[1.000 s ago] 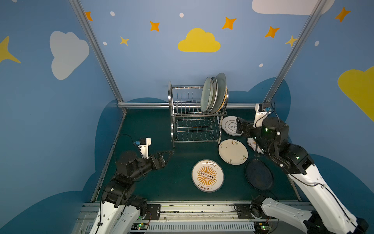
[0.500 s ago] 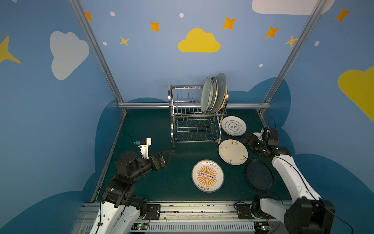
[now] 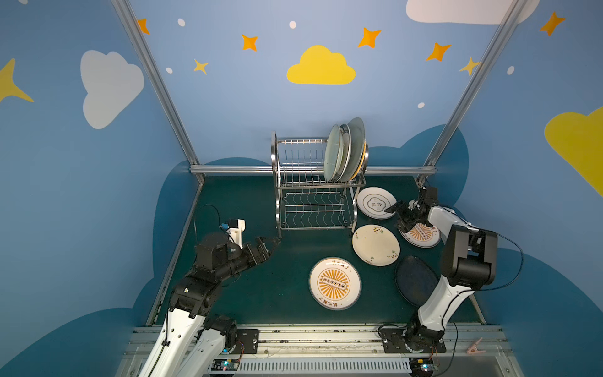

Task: Load plates into a dish rack
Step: Pick up the plate from the top-right of the table.

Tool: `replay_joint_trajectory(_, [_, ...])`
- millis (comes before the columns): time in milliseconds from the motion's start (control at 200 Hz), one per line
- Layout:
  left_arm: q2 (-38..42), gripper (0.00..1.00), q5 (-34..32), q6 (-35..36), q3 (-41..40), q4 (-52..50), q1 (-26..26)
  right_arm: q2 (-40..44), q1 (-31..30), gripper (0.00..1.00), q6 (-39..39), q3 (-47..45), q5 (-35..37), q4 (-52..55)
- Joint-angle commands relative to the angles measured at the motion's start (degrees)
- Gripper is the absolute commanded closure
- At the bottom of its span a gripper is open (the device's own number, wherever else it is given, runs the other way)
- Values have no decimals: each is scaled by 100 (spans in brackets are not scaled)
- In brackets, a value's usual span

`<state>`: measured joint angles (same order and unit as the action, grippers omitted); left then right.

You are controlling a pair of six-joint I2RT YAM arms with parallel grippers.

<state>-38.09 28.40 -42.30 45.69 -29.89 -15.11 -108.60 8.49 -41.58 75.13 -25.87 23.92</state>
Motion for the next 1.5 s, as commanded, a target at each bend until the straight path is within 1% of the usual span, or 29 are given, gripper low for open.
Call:
replay_joint_trajectory(0, [-179, 0, 122, -759, 234, 46, -17, -150, 21, 25, -7, 286, -91, 218])
replay_joint_trajectory(55, [-255, 0, 196, -1061, 279, 177, -34, -213, 12, 25, 25, 335, 29, 216])
replay_joint_trajectory(165, [-428, 0, 134, -1511, 548, 190, -129, -445, 12, 27, 119, 592, 141, 312])
replay_joint_trajectory(265, [-580, 0, -91, -1787, 866, 20, -323, -608, 12, 29, 124, 617, 187, 113])
replay_joint_trajectory(401, [-673, 0, -470, -2172, 1174, -110, -595, -815, 15, 35, 100, 654, 266, -66])
replay_joint_trajectory(451, [-697, 0, -561, -2364, 1227, -117, -648, -812, 26, 35, 66, 573, 300, -192])
replay_joint_trajectory(681, [-903, 0, -886, -2854, 1471, -246, -843, -948, 109, 40, -199, 356, 66, -749])
replay_joint_trajectory(841, [-954, 0, -978, -2954, 1492, -212, -964, -1060, 128, 41, -249, 338, 109, -885])
replay_joint_trajectory(1021, [-1072, 0, -1108, -3019, 1558, -105, -1166, -1259, 152, 46, -376, 389, 130, -1016])
replay_joint_trajectory(1212, [-1280, 0, -938, -2909, 1620, -20, -1188, -1555, 176, 50, -720, 602, 40, -1128])
replay_joint_trajectory(1432, [-1308, 0, -863, -2865, 1590, 176, -1196, -1824, 182, 60, -1115, 756, -67, -1344])
replay_joint_trajectory(1492, [-1299, 0, -863, -2871, 1570, 196, -1198, -1873, 179, 64, -1236, 766, -74, -1425])
